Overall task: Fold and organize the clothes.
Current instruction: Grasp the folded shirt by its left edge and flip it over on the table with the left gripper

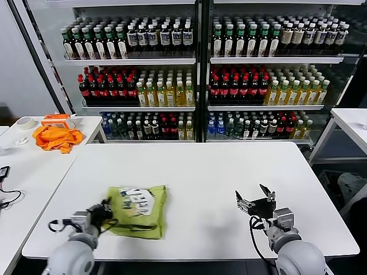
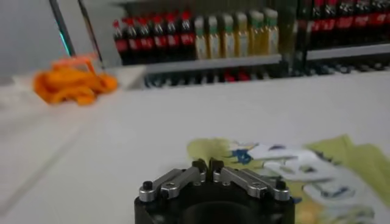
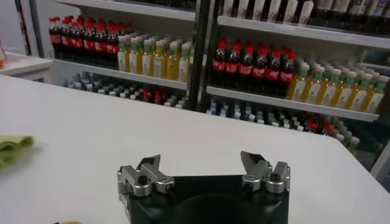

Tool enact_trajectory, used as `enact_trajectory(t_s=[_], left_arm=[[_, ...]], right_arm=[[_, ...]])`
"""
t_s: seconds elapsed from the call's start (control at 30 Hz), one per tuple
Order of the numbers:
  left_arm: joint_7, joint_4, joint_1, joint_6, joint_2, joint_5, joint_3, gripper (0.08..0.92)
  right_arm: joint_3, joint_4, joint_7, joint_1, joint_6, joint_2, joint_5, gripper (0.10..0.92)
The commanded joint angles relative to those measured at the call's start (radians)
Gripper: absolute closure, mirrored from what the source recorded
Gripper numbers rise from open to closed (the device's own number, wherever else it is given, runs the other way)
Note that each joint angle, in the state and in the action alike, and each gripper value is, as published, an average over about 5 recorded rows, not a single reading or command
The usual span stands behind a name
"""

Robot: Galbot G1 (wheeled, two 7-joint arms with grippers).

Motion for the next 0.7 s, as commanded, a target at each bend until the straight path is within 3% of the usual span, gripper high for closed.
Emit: enact_trajectory(t_s=[0.03, 0.1, 0.2, 0.37, 0.5, 0.6, 0.7], left_arm=[[0.035, -0.069, 0.059, 0.018, 0.228, -0.066, -0.42, 0.893], [0.041, -0.084, 0.069, 0.018, 0.248, -0.099, -0.451, 0.893], [0.04, -0.146, 0.062, 0.017, 0.202, -0.107, -0.368, 0.893], [0.048, -0.22, 0.017, 0.015, -0.014, -0.077, 0.011, 0.893], [0.117, -0.21, 0.012, -0.006, -0.216, 0.091, 0.323, 0.893], [0.163, -0.151, -0.008, -0.031, -0.299, 0.185, 0.434, 0.893], [0.188, -0.097, -0.055, -0.04, -0.336, 0.199, 0.466, 0.893]], right_arm=[[-0.006, -0.002, 0.0, 0.01, -0.001, 0.0, 0.003, 0.203], [-0.014, -0.003, 0.0, 0.017, -0.001, -0.001, 0.003, 0.203], [-0.019, -0.004, 0.0, 0.02, -0.001, -0.006, 0.001, 0.203], [-0.002, 0.004, 0.001, 0.003, -0.002, -0.013, 0.001, 0.203], [0.011, 0.009, 0.004, -0.008, -0.004, -0.019, -0.001, 0.203], [0.016, 0.012, 0.005, -0.009, -0.006, -0.02, -0.001, 0.203], [0.019, 0.014, 0.006, -0.012, -0.006, -0.02, -0.002, 0.203]])
